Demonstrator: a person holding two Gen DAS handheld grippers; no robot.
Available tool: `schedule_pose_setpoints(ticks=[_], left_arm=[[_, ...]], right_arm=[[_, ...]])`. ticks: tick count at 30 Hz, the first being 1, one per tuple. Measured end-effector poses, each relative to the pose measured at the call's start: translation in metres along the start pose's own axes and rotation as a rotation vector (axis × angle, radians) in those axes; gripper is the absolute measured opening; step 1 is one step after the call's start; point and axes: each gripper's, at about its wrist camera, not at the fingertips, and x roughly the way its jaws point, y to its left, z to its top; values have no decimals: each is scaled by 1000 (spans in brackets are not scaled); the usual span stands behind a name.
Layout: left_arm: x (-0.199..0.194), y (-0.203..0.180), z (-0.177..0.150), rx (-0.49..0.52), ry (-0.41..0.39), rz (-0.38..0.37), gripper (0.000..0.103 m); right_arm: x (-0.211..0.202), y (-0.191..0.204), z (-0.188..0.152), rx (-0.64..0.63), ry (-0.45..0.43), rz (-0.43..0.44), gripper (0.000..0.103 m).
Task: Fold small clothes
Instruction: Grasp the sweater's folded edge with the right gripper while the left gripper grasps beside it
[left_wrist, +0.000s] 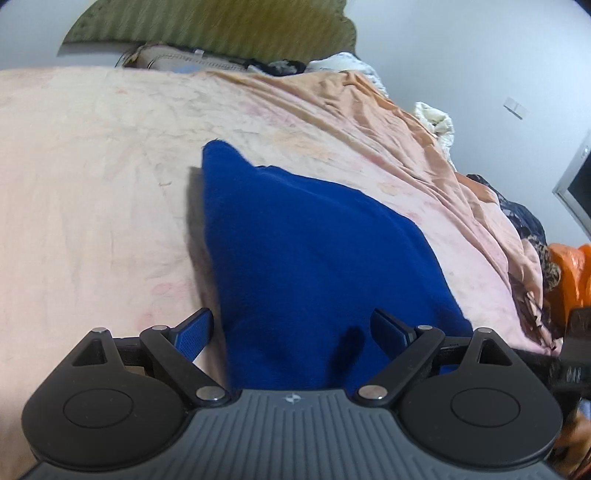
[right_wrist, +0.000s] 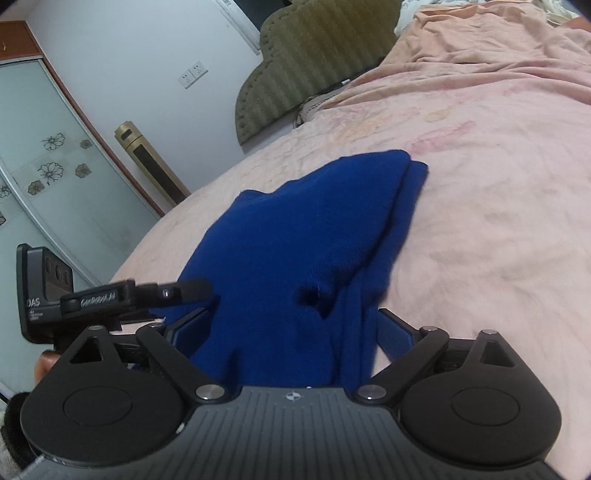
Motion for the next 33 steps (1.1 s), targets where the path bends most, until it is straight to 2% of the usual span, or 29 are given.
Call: schedule_pose_setpoints(ticks=[3,4,5,6,7,8,9,13,17,21,27,33], left_arm=[[3,-6,-1,28,-5,-3,95],[5,-7,0,30,3,-8,95],[7,-8,1,31,9,-4,95],[7,-10,1,38,11,1,94],[8,-11,1,46,14,5,94],[8,-13,0,56,15,9,93],[8,-14,-1,70,14,17,92],[7,-24,-5,142,6,83,68],[2,-20,-3,117,8,87,54],[-1,-18,-2,107,11,96,47],[-7,-32,-8,177,-14,138,36],[-12,-35,-8,189,-28,150,27]], right_arm=[[11,-1,6,14,-17,4,85],[14,-1,7,21,-26,-6,77],[17,-1,8,30,-33,-21,63],[19,-1,7,43,-40,-39,55],[21,-3,7,58,-46,-56,40],[22,-4,6,73,-51,-72,33],[22,-7,5,99,-55,-68,33],[18,-20,0,200,-77,-31,26],[20,-16,-4,212,-92,-48,26],[20,-17,-5,231,-105,-55,26],[19,-15,-7,220,-118,-69,26],[19,-13,-9,234,-127,-84,25]])
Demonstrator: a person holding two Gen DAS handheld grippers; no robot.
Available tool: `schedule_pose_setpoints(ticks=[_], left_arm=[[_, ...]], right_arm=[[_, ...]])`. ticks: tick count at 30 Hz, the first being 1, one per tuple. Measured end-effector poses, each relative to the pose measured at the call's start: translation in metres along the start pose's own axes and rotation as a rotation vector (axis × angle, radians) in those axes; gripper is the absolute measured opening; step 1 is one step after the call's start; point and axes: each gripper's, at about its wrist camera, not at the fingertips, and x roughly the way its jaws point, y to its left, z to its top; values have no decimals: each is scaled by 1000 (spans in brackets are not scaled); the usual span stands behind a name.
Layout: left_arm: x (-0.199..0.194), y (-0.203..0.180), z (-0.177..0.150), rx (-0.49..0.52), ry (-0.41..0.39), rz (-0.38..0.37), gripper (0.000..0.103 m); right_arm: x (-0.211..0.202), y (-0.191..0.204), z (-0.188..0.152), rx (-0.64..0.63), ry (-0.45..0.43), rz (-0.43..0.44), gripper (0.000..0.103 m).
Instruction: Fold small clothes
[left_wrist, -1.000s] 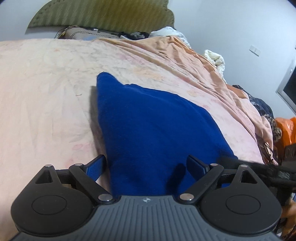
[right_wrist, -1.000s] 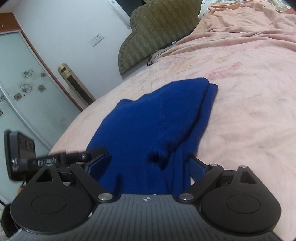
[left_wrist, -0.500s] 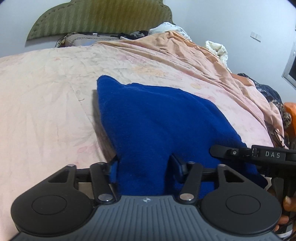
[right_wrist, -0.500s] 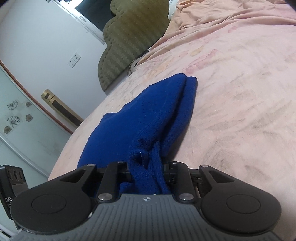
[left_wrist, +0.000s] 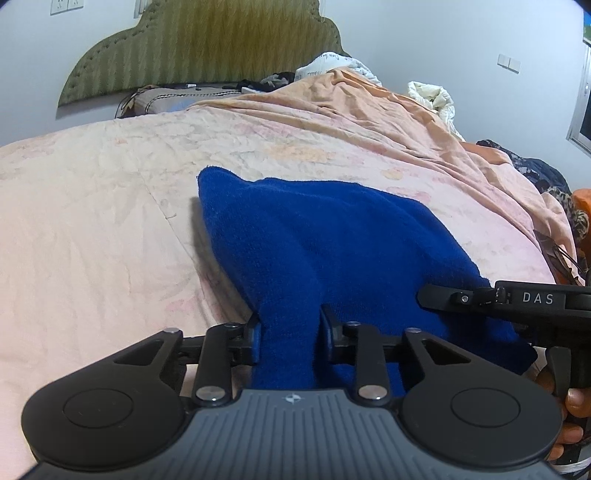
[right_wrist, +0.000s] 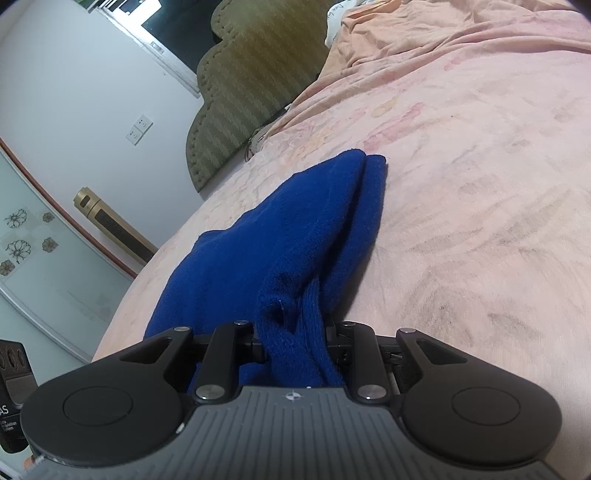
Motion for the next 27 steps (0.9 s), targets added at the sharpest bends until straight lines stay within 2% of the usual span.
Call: schedule_pose_setpoints(ticks=[12,16,21,24,27], left_arm=[[-12,3,1,-15,-49,8,18],[-16,9,16,-10,-72,19,17],[-31,19,71,32,-173,97,16],[-48,35,106,-8,-227,117,16],[-75,43,117,0,-292,140,16]], right_arm=[[-4,-1,0,71,6,40,23],[0,7,10,88,10,75,22],[15,64,54,-51,-12,109,22],[25,103,88,-125,-45,125,22],[25,131,112,-155,-88,178,22]])
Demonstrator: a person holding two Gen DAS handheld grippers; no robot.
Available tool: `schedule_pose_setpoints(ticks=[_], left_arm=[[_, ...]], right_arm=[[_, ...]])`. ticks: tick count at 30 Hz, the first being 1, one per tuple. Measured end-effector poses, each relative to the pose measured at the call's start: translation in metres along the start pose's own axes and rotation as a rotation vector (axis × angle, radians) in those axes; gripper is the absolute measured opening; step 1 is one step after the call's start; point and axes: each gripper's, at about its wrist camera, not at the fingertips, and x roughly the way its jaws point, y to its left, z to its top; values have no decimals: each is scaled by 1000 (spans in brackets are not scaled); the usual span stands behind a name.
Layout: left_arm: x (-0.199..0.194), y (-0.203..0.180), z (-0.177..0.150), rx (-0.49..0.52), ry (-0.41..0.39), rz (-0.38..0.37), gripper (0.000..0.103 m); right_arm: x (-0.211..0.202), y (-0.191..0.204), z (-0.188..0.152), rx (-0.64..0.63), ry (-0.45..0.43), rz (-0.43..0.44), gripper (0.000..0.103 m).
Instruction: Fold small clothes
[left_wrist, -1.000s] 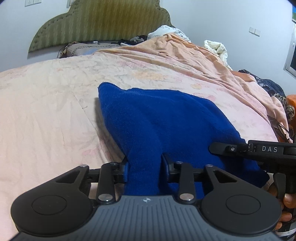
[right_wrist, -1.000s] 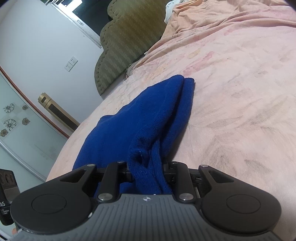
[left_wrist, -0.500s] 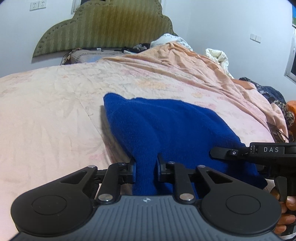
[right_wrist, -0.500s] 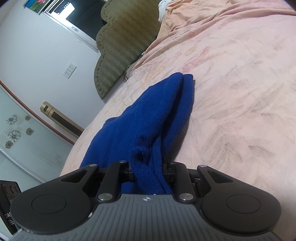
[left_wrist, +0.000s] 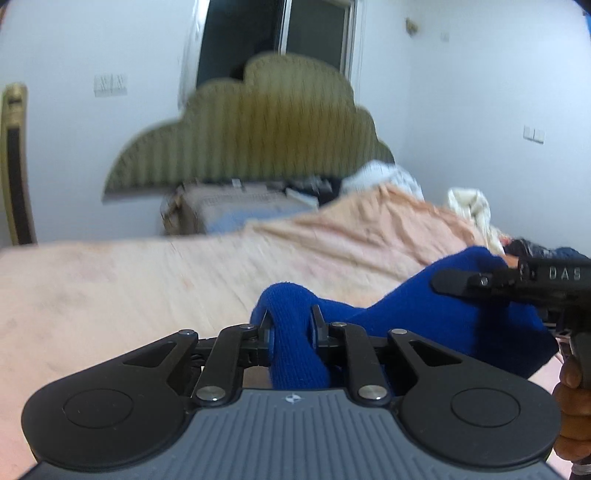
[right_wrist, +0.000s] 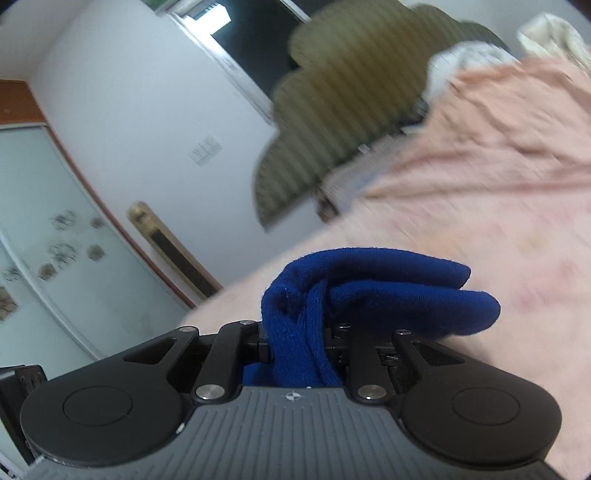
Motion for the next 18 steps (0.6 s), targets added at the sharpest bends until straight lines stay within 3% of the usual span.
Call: schedule_pose_setpoints(ticks=[2,3,6,8,9,12,14,18], left_arm=[[-16,4,-6,28,-4,22,16],[-19,6,-16,38,31,26,16],[-13,12,-59,53,210,20,16],[0,20,-96,32,356,33,16],[1,25,-110,9,393,39,16],[-12,37,-126,-40,379,17,17],[-20,40,-128,-53,371,13,17],[-28,37,-134,-53,375,49,19]], right_arm=[[0,12,3,-23,-12,45,22],[0,14,0,-30,-2,59,22],[7,0,-27,21,102,33,23],[12,-19,-58,71,202,-16,29],[13,-28,-73,83,247,-58,30],[-1,-41,-99,67,269,-147,35],[-17,-49,-103,101,242,-135,50],[-28,-59,-119,116,278,-128,51]])
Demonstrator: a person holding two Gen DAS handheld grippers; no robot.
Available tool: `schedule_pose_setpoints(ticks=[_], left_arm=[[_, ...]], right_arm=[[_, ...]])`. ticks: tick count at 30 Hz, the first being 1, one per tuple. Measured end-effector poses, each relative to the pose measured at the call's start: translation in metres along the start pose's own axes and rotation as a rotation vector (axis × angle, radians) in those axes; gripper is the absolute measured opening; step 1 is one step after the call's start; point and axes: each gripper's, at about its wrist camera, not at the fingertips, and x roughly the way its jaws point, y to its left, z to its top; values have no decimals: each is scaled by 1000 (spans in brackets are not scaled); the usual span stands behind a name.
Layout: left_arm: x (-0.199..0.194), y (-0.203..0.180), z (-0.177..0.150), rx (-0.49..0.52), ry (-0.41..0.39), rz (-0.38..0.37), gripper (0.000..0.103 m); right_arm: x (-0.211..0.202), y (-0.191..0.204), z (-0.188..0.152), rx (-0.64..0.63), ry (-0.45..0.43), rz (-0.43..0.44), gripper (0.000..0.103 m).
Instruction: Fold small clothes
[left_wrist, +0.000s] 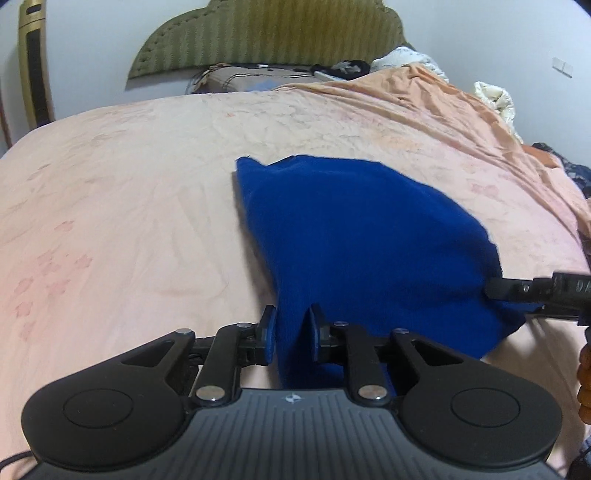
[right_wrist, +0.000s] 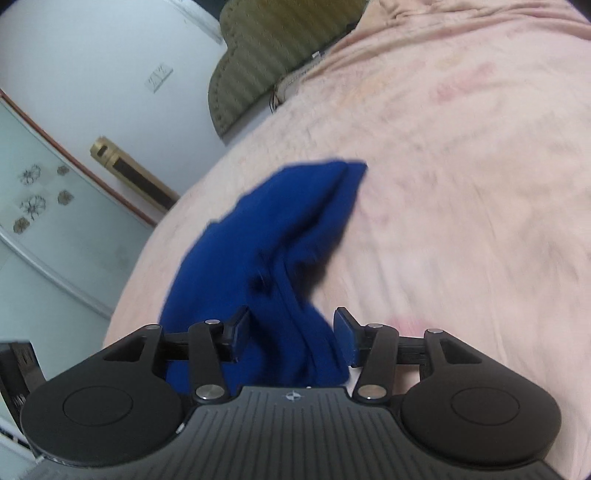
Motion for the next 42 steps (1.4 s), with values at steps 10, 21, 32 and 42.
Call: schedule_pose_setpoints(ticks=[10,21,32,42], left_arm=[[-3,-2,36,10,-134,31,68],[105,62,101,-330,-2,-259,64],[98,30,97,-123,-129,21,13],[40,-45,37,101,-156,170,82]], right_arm=[[11,2,34,22,-57,10,76],[108,-30,100,70,60,134,27],[111,36,120,-406,-39,-63,26],[30,87,33,-610,-112,-127,52]])
